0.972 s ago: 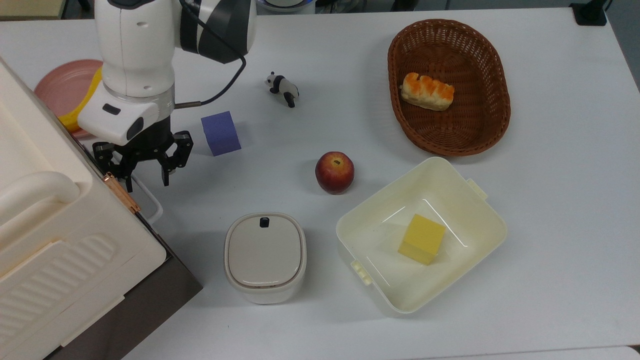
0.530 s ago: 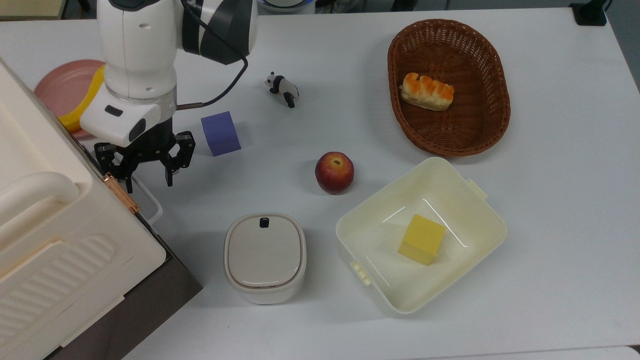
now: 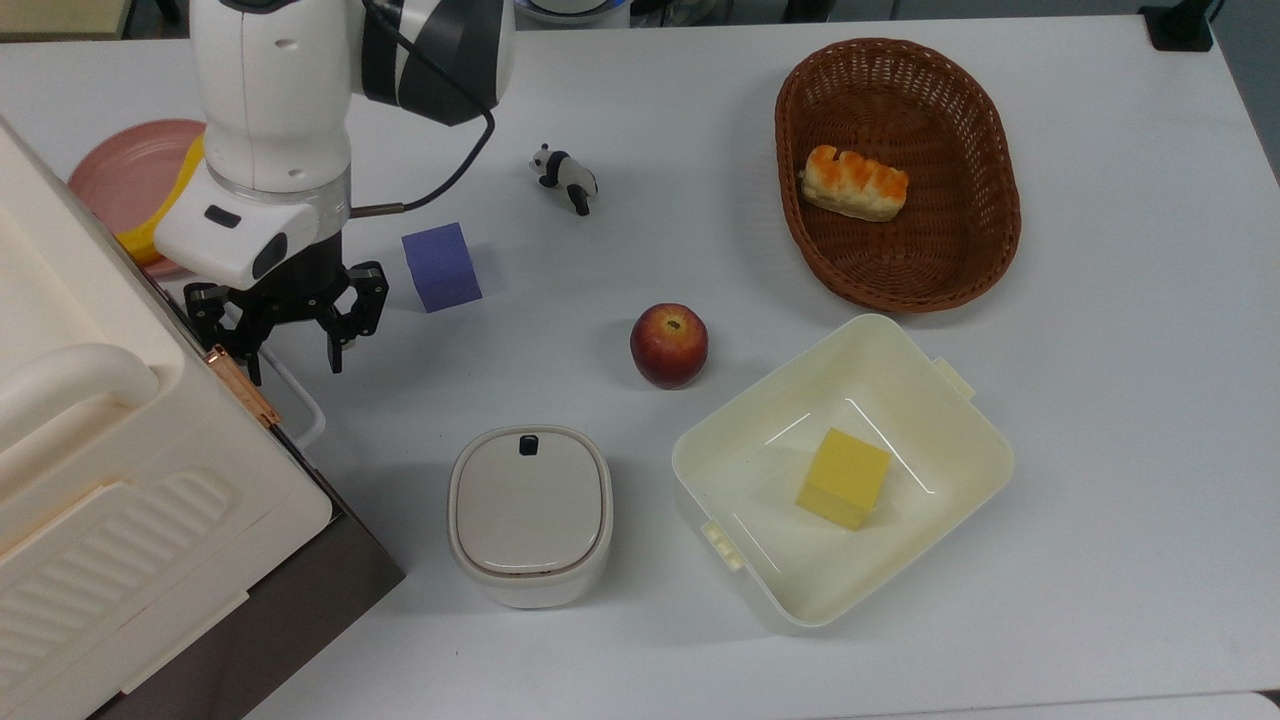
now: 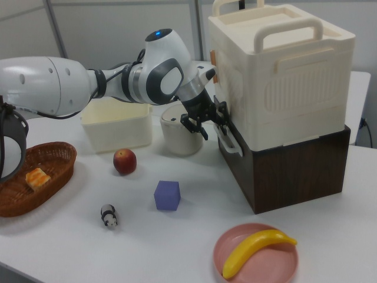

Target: Slide open the drawer

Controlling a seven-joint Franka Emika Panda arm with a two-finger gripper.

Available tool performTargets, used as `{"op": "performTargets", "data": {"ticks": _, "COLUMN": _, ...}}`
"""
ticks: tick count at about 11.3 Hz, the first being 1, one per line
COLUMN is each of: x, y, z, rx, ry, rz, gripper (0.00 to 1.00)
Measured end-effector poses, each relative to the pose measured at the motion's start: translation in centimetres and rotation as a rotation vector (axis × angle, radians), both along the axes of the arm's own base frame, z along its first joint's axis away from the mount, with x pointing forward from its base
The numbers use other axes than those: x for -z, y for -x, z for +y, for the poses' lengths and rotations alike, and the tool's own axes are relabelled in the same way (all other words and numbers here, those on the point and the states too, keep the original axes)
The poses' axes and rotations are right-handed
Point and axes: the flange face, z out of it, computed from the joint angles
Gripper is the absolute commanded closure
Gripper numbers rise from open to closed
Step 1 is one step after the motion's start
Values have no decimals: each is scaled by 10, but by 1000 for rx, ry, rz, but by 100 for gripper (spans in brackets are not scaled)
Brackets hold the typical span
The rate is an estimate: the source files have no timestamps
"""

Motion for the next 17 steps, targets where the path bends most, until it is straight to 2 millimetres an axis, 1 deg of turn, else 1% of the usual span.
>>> {"op": "performTargets", "data": {"ticks": 2, "x": -2, "y": 0, "z": -1, "rx": 2, "ry": 1, "rz": -5, "gripper": 53}}
{"op": "performTargets", "data": {"ticks": 6, "x": -4, "y": -1, "z": -2, "rx": 2, "ry": 2, "rz": -8, "gripper": 76}}
{"op": "performTargets", "data": {"ticks": 7, "x": -5, "y": -1, "z": -2, "rx": 2, "ry": 3, "rz": -10, "gripper": 78}}
{"op": "performTargets", "data": {"ticks": 8, "x": -5, "y": -1, "z": -2, "rx": 2, "ry": 3, "rz": -10, "gripper": 84}}
{"op": "performTargets", "data": {"ticks": 9, "x": -6, "y": -1, "z": -3, "rx": 2, "ry": 4, "rz": -12, "gripper": 87}}
{"op": "performTargets", "data": {"ticks": 13, "x": -6, "y": -1, "z": -2, "rx": -19, "ry": 11, "rz": -7, "gripper": 94}}
{"op": "performTargets", "data": {"ticks": 17, "x": -6, "y": -1, "z": -2, "rx": -22, "ry": 12, "rz": -6, "gripper": 95}}
